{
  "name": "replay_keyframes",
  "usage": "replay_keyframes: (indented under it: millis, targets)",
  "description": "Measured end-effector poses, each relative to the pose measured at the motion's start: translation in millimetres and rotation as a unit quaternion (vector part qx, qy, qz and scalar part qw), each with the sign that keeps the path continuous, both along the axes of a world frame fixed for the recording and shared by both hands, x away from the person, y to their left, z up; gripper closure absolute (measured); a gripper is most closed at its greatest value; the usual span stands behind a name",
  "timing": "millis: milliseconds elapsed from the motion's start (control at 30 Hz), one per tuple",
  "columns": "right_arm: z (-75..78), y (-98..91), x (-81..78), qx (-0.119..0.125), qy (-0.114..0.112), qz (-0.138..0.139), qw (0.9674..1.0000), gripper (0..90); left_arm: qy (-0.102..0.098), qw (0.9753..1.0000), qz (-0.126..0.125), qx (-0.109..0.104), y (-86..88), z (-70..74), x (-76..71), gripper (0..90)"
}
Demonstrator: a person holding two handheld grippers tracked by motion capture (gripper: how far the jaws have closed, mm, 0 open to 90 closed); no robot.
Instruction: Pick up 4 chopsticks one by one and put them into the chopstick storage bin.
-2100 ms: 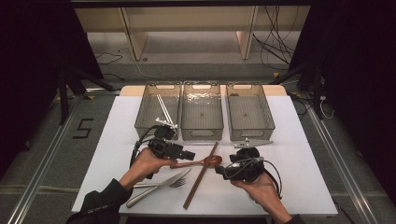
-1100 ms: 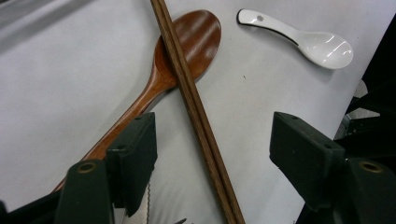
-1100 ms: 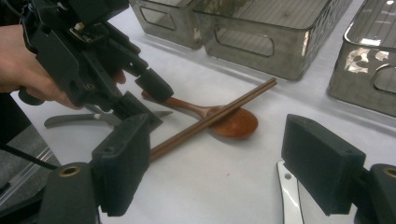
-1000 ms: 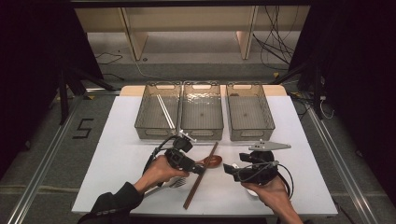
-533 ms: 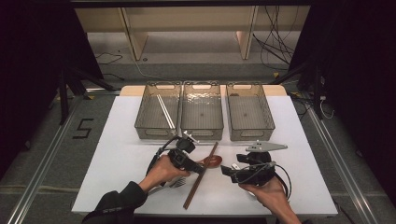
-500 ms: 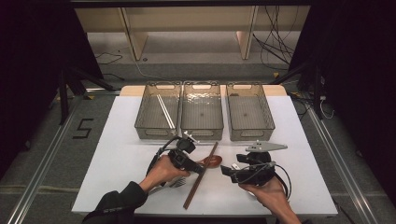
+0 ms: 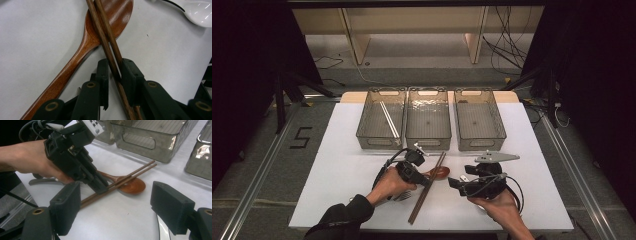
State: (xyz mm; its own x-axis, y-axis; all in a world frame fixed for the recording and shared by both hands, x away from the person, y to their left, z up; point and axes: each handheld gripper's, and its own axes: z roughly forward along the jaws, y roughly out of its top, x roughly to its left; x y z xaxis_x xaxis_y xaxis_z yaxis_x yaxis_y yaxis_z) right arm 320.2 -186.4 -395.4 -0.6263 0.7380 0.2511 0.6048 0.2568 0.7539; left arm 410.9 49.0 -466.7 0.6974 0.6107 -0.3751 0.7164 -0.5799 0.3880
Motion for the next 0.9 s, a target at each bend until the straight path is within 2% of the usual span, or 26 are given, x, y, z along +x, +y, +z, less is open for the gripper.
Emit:
replay_keyframes:
  millis: [467, 600, 733, 900]
  targets:
    - [-0.3, 0.4, 0.2, -0.001, 0.0, 0.001, 1.0, 25.5, 0.0, 1.0, 0.006, -0.001, -1.7, -0.6, 0.6, 77.5]
    - [-0.3, 0.5, 0.1, -0.001, 0.0, 0.002, 1.0, 25.7, -0.011, 0.9999, 0.011, 0.004, -0.9, 0.7, 1.1, 80.4]
    - [-0.3, 0.6, 0.2, -0.001, 0.0, 0.003, 1.0, 25.8, -0.005, 0.9999, 0.012, 0.001, 0.1, 0.2, 1.8, 80.6]
    - [-0.4, 1.1, 0.1, -0.001, 0.0, 0.002, 1.0, 25.8, -0.008, 0.9999, 0.007, 0.012, -4.0, -3.1, -1.0, 79.5]
